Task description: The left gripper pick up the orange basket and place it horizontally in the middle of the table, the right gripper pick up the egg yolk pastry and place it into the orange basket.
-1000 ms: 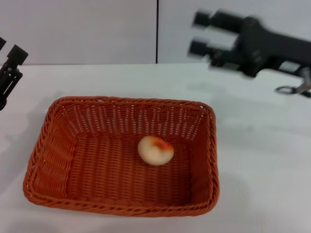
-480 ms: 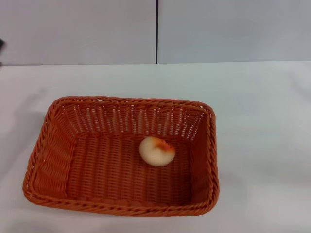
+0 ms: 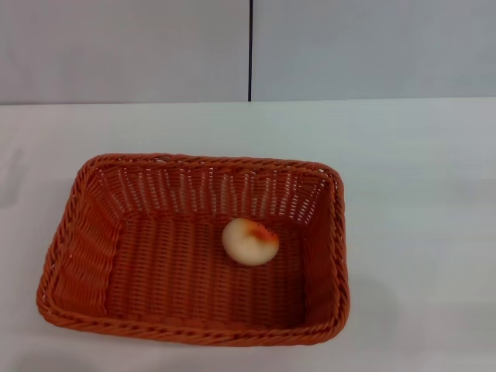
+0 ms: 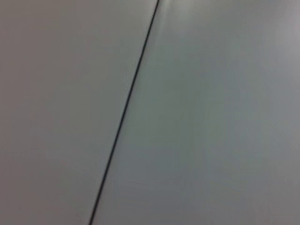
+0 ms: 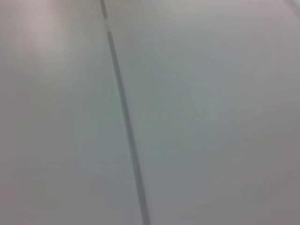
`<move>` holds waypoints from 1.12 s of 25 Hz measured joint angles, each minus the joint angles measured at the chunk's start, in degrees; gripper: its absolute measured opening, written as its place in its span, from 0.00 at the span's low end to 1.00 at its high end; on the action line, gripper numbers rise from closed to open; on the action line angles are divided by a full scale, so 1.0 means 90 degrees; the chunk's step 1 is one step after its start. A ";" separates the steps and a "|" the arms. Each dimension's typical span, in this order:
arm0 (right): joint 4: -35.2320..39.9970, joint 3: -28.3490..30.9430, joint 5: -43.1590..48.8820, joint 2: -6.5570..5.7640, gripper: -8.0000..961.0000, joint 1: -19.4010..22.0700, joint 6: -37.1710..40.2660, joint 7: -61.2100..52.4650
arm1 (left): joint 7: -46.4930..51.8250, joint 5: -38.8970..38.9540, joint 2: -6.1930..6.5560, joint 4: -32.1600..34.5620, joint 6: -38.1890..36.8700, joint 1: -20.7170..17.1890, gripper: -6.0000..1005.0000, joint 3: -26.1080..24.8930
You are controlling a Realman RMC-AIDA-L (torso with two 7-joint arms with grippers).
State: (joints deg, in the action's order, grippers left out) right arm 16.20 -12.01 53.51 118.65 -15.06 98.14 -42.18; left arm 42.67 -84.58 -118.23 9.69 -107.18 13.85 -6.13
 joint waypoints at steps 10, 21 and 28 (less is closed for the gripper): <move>-0.0727 0.1130 -0.0009 0.0017 0.76 0.0081 -0.0007 0.0593 | -0.0308 -0.0003 -0.0001 -0.0242 -0.0004 -0.0017 0.64 -0.0239; -0.1396 0.1414 0.0106 0.0031 0.76 -0.0134 -0.0357 0.0599 | -0.0695 -0.0004 -0.0001 -0.0452 0.0051 -0.0038 0.64 -0.0574; -0.1411 0.1642 0.0076 0.0036 0.76 -0.0459 -0.0877 0.0845 | -0.0901 -0.0031 -0.0019 -0.0863 -0.0030 -0.0020 0.64 -0.0551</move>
State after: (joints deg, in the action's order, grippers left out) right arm 3.50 2.77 54.20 118.97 -19.20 90.24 -34.57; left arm 34.56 -84.86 -118.40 1.92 -107.44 13.67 -11.09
